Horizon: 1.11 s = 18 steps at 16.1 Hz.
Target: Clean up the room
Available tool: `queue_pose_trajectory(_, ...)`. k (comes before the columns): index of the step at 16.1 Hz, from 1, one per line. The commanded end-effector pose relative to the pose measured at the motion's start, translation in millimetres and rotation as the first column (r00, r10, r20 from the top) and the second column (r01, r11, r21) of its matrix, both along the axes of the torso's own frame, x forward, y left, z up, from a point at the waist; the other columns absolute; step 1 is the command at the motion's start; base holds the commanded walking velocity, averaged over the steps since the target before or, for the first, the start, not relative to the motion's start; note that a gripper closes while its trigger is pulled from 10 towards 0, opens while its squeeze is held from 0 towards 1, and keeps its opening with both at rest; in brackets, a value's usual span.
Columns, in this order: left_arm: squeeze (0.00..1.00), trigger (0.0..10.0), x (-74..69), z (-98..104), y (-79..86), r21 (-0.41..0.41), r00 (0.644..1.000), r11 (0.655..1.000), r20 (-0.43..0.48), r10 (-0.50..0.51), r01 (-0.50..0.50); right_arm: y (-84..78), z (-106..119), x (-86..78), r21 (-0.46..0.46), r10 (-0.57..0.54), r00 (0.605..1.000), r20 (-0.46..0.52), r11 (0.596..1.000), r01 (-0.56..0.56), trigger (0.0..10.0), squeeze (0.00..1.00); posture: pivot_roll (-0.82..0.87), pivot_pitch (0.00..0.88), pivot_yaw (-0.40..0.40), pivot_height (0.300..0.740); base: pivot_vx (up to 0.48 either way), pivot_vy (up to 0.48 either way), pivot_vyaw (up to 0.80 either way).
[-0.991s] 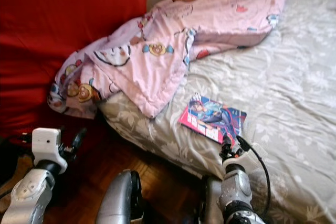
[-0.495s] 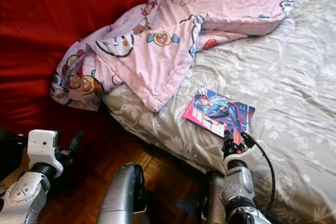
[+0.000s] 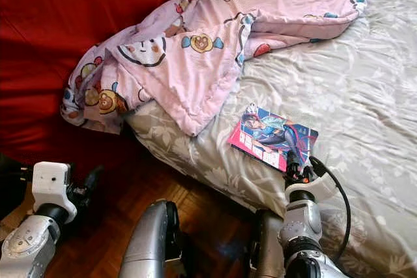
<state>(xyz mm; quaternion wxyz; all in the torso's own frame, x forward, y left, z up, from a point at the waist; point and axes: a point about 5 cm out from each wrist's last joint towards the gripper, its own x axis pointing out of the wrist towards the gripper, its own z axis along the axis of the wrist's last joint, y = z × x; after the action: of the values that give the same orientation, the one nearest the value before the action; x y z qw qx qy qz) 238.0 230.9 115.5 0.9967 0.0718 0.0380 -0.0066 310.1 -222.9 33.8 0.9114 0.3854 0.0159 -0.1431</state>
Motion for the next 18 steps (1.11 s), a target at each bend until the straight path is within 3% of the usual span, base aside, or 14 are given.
queue_pose_trajectory(1, 0.0, 10.0, -6.8, -3, 5.8, 0.003, 0.999, 1.0, -0.03, 0.022, -0.022, 2.2, -8, -4.3, 0.051, 0.002, 1.0, -0.026, 0.999, 0.0, 10.0, 0.0, 0.3, 0.306, 0.112, 0.587, 0.0, 0.0, 0.0)
queue_pose_trajectory(4, 0.0, 10.0, -7.2, -3, 6.7, 0.007, 0.999, 1.0, -0.033, 0.022, -0.022, 8.4, -21, -11.0, 0.171, 0.028, 0.997, -0.076, 0.985, -0.015, 10.0, 0.0, 0.32, 0.303, 0.115, 0.587, 0.0, 0.0, 0.0)
queue_pose_trajectory(9, 0.0, 10.0, -9.0, -1, 9.8, 0.021, 0.999, 0.999, -0.035, 0.026, -0.025, 5.0, -29, -16.8, 0.309, 0.009, 0.996, -0.092, 0.951, 0.02, 10.0, 0.0, 0.33, 0.298, 0.114, 0.587, 0.0, 0.0, 0.0)
queue_pose_trajectory(11, 0.0, 10.0, -9.6, 0, 10.1, 0.024, 0.999, 0.999, -0.035, 0.027, -0.026, 9.4, -32, -18.7, 0.328, 0.042, 0.993, -0.106, 0.945, -0.005, 10.0, 0.0, 0.33, 0.298, 0.115, 0.587, 0.0, 0.0, 0.0)
queue_pose_trajectory(13, 0.0, 10.0, -10.5, 1, 11.0, 0.029, 0.999, 0.999, -0.039, 0.026, -0.025, 21.4, -35, -18.4, 0.412, 0.087, 0.992, -0.093, 0.91, -0.041, 10.0, 0.0, 0.34, 0.295, 0.119, 0.587, 0.0, 0.0, 0.0)
queue_pose_trajectory(15, 0.0, 10.0, -10.1, 3, 12.0, 0.035, 0.999, 0.999, -0.038, 0.025, -0.023, 37.7, -39, -19.1, 0.383, 0.187, 0.974, -0.127, 0.915, -0.126, 10.0, 0.0, 0.35, 0.295, 0.122, 0.587, 0.0, 0.0, 0.0)
queue_pose_trajectory(18, 0.0, 10.0, -11.2, 4, 13.6, 0.045, 0.999, 0.999, -0.04, 0.024, -0.022, 42.1, -40, -19.1, 0.408, 0.183, 0.974, -0.133, 0.906, -0.114, 10.0, 0.0, 0.35, 0.294, 0.127, 0.587, 0.0, 0.0, 0.0)
